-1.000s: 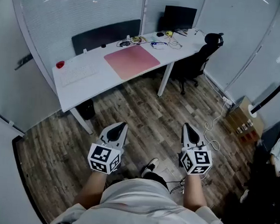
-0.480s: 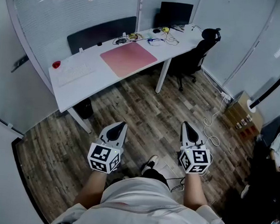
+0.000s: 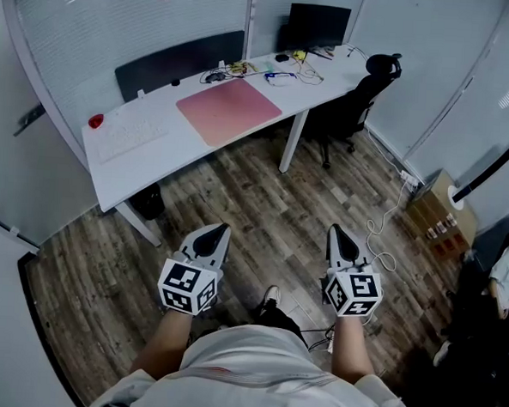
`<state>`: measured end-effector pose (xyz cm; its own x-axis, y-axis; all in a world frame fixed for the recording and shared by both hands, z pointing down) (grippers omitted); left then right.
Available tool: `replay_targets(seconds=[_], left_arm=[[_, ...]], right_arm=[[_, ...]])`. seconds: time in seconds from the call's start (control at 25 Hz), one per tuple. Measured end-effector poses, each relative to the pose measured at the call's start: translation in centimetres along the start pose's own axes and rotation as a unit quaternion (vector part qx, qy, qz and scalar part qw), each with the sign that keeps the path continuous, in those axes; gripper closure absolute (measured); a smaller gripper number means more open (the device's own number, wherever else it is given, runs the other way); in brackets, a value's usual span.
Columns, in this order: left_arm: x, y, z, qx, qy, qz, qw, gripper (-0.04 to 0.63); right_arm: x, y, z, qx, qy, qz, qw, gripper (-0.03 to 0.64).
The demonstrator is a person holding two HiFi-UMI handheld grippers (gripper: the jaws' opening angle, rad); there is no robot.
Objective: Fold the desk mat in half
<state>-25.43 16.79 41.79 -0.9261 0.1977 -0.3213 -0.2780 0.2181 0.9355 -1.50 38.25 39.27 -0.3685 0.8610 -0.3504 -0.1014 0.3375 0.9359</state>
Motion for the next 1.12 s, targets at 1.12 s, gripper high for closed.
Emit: replay_targets(seconds=[1.12], left_arm=[[-21.6, -9.0, -0.7, -0.006, -0.083, -0.029, 0.9961, 0.58]], right_arm=[[-19.4, -3.9, 19.7, -0.035, -0.083, -0.02, 0.996, 0.565]])
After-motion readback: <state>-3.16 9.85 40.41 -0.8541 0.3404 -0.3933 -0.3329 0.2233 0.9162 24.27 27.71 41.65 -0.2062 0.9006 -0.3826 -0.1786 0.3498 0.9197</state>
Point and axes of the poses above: the fingertips, and each gripper's own axes: x backward along the fingers, z to its right, y out of its underside, the point moved 10 cm from there along x, backward along the fingers, and after that the axes turned 12 degrees about -z, right-handed, at the moved point
